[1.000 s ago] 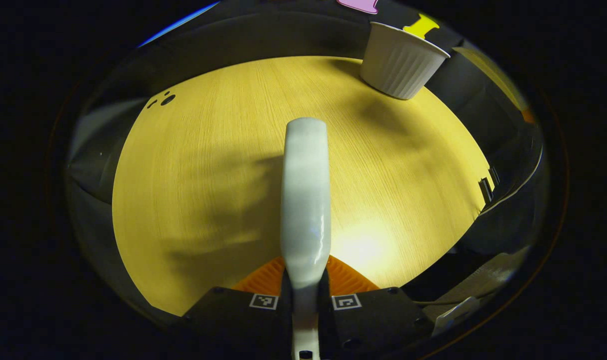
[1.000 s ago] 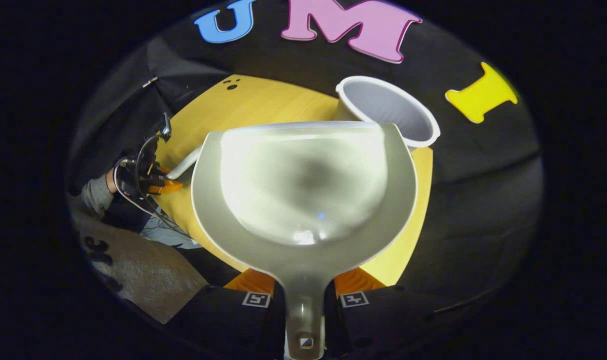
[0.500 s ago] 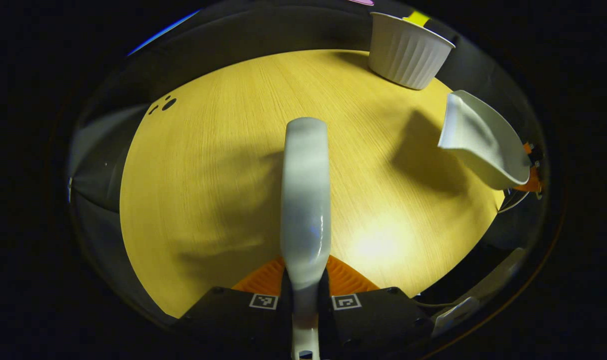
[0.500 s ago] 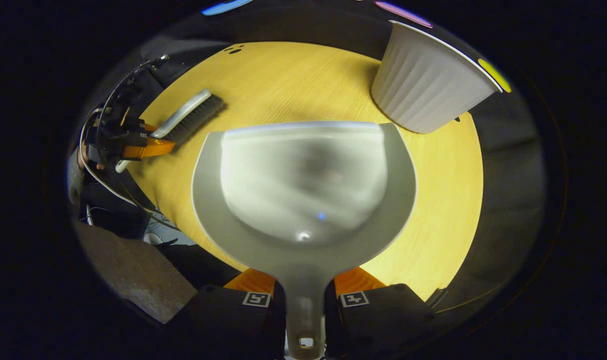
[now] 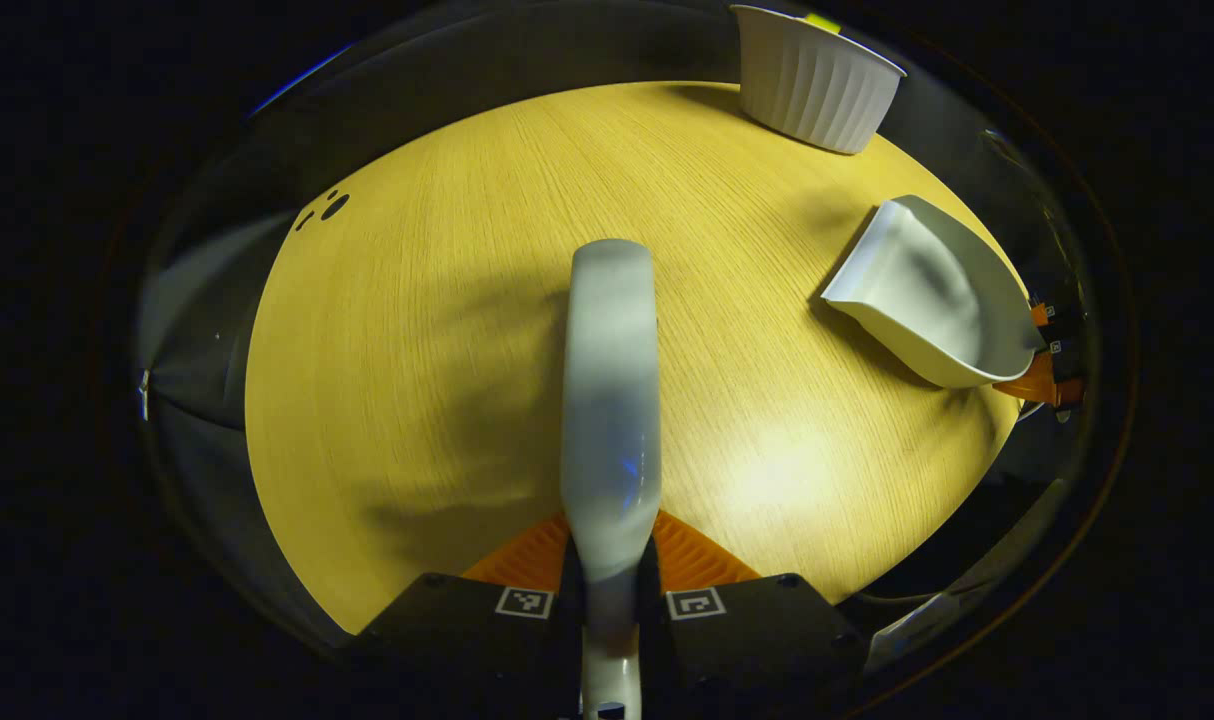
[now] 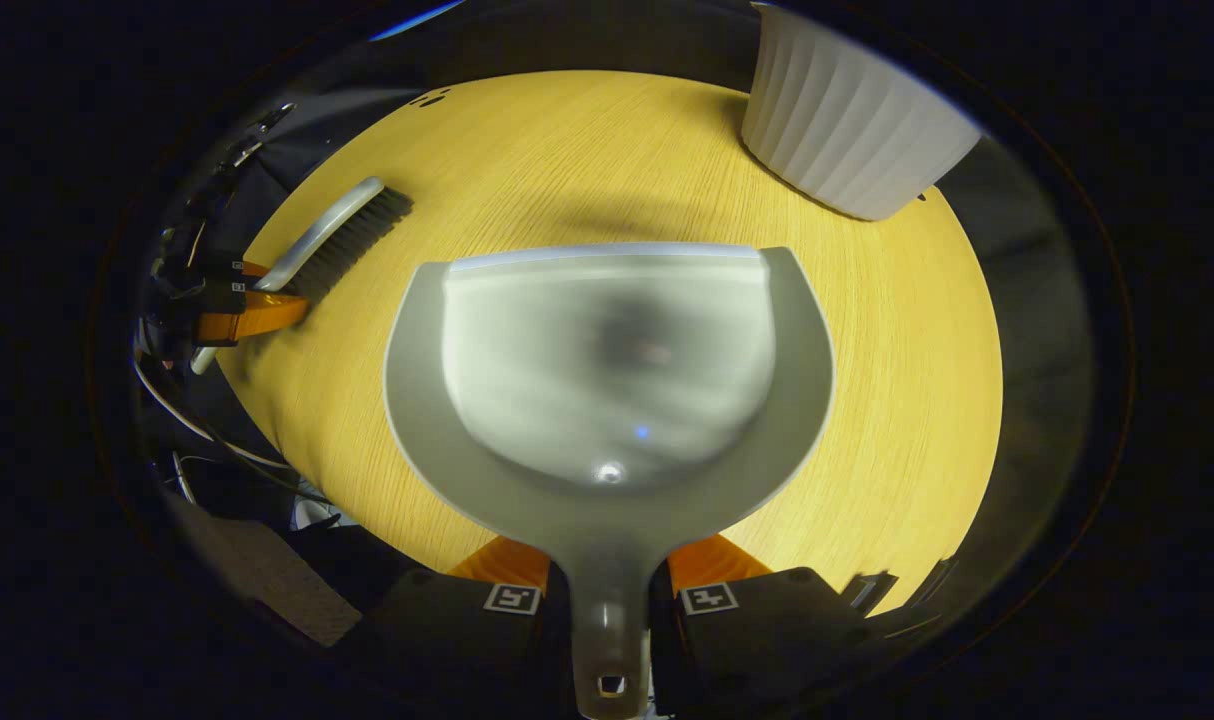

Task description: Pick up the small broom and dustpan from the desktop, sweep the trash into the dustpan with the broom, and then empty the trash into the garbage bin.

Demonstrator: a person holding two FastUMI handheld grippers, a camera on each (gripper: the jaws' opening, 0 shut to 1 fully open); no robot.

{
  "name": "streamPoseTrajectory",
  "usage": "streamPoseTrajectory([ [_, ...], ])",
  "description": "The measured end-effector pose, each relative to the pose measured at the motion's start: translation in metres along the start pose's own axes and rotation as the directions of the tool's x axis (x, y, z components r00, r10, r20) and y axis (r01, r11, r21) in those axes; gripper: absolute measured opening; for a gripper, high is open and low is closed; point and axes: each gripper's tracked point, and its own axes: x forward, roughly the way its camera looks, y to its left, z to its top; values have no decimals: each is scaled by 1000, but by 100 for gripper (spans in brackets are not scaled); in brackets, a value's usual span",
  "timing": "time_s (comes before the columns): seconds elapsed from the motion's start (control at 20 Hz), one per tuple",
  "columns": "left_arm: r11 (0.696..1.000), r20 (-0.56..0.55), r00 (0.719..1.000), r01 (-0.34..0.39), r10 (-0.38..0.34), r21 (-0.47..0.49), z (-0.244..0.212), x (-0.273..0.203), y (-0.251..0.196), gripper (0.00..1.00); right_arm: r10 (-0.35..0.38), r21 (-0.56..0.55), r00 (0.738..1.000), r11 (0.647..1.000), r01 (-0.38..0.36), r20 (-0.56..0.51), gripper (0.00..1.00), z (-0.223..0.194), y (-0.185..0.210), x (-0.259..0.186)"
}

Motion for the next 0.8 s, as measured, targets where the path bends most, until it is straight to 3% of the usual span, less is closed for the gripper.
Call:
streamPoseTrajectory([
  [0.45, 997, 18, 998, -65, 65, 47, 2, -8, 7, 30, -1, 0, 999, 1000, 1, -39, 35, -14, 1, 0],
  [0.65, 997, 36, 997, -74, 73, 34, -4, -27, 4, 31, 27, -1, 998, 1000, -27, -52, 46, -22, 4, -20],
  [0.7, 997, 48, 996, -76, 74, 26, -3, -34, 4, 31, 40, 4, 998, 999, -40, -44, 39, -24, 4, -29],
  [0.8, 997, 74, 994, -80, 79, 14, -4, -52, 3, 31, 54, 16, 999, 998, -54, -3, 42, -19, 2, -52],
])
